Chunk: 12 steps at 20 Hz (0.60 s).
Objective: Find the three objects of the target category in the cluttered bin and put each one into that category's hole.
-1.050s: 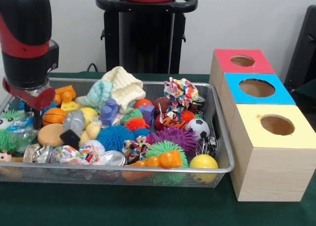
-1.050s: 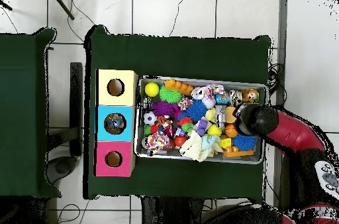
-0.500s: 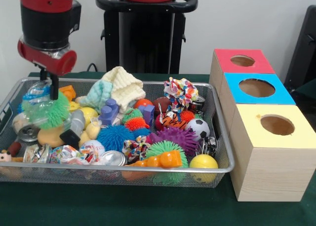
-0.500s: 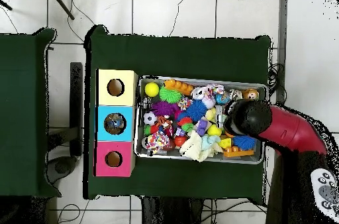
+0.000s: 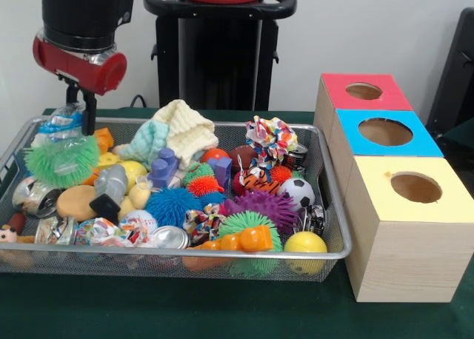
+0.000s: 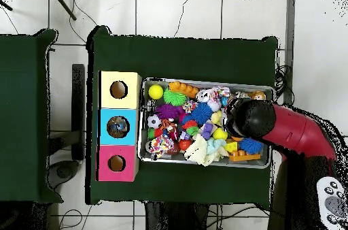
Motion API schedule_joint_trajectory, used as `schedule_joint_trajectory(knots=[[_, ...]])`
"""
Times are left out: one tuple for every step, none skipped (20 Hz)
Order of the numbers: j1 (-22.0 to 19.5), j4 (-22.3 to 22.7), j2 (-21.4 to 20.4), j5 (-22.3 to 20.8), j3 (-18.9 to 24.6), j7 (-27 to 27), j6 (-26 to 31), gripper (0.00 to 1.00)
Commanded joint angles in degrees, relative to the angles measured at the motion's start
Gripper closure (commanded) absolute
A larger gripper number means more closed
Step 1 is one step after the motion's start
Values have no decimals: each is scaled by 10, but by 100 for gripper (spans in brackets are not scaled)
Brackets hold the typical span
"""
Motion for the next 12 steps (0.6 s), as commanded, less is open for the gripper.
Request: schedule_joint_trajectory(knots=[[1,65,17,14,11,86,-23,100],[2,71,20,16,11,93,-34,100],[5,76,22,17,10,101,-43,100],[10,85,23,19,7,111,-53,100],[16,90,23,20,4,121,-60,100],[19,95,20,22,1,126,-64,100],[21,101,19,23,-1,129,-69,100],[24,104,20,25,-3,133,-75,100],[27,110,21,25,-5,136,-84,100],[31,116,23,26,-9,143,-95,100],[35,124,24,28,-12,151,-106,100],[40,133,25,32,-16,158,-117,100]])
